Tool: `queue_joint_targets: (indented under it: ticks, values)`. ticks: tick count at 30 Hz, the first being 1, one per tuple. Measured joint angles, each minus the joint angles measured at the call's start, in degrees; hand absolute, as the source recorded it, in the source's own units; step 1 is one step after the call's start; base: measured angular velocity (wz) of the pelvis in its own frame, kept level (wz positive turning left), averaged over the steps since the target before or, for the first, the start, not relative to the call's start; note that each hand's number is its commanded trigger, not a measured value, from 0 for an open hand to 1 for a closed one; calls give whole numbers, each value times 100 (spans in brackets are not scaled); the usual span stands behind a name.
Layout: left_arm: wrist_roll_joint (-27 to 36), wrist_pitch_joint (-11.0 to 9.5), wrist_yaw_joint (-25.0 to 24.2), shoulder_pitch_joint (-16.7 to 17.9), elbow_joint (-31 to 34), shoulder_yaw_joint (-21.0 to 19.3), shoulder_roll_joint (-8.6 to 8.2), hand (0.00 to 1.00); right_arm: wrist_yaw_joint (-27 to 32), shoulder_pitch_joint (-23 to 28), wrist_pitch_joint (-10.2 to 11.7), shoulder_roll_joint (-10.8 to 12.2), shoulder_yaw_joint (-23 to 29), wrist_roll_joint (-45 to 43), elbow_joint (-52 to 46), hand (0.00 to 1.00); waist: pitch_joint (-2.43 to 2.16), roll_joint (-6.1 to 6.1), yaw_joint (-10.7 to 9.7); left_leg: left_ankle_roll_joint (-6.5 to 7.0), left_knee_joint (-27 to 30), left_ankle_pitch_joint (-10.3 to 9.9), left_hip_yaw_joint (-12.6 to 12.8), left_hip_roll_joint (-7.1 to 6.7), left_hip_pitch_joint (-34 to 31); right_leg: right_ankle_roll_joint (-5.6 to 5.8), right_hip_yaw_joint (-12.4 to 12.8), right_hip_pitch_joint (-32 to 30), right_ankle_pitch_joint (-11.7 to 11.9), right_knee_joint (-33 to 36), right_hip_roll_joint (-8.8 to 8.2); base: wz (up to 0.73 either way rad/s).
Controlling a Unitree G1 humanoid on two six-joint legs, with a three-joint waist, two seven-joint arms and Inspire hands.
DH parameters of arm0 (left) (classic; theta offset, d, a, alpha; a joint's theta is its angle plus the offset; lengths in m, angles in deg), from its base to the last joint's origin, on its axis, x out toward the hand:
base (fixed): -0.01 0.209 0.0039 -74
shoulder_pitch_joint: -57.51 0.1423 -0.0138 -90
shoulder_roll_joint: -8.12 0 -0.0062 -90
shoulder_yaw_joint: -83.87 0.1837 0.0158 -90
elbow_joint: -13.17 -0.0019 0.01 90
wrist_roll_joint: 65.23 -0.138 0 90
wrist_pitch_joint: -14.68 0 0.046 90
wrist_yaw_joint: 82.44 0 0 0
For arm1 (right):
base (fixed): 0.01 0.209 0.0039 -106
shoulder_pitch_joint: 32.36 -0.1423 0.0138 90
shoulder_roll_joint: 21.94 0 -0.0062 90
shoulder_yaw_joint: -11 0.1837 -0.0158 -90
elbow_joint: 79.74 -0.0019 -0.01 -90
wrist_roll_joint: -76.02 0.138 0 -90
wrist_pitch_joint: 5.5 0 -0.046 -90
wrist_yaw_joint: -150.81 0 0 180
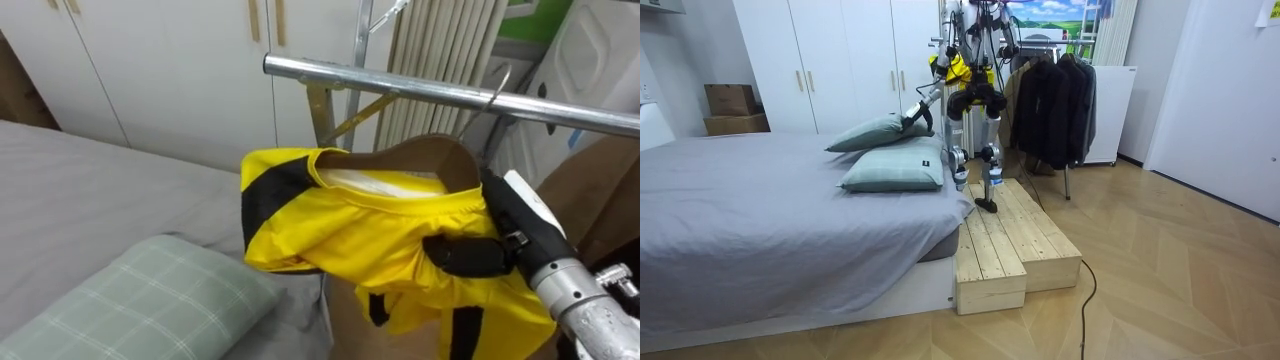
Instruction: Hang clothes
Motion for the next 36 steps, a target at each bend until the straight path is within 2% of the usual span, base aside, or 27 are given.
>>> queue_joint_targets:
  ticks: [8, 14, 26, 36]
  values:
    - [0, 1, -29, 0, 47, 7, -17, 0, -137, -43, 0, 0, -62, 30, 0, 100, -3, -10, 51, 0, -9, 0, -17, -5, -7, 0, -17, 0, 0, -14, -6, 0]
    - [1, 4, -29, 2, 117, 2, -23, 0, -137, -66, 0, -3, -57, 377, 28, 100, -10, -24, 63, 0, -8, 0, -2, -5, -9, 1, -16, -1, 1, -16, -7, 0]
    - [5, 6, -106, 1, 190, -2, -22, 0, -119, -372, 1, -39, -52, 858, 831, 100, -4, -31, 78, 0, -13, 0, -29, -7, -9, 2, -32, 3, 0, -21, -10, 0]
    - [5, 6, -165, 0, 190, 2, -22, 0, -114, -487, 1, -42, -52, 1044, 1014, 100, 10, -55, 82, 0, -16, 0, -31, -8, -22, 2, -68, 2, -1, -34, -17, 0]
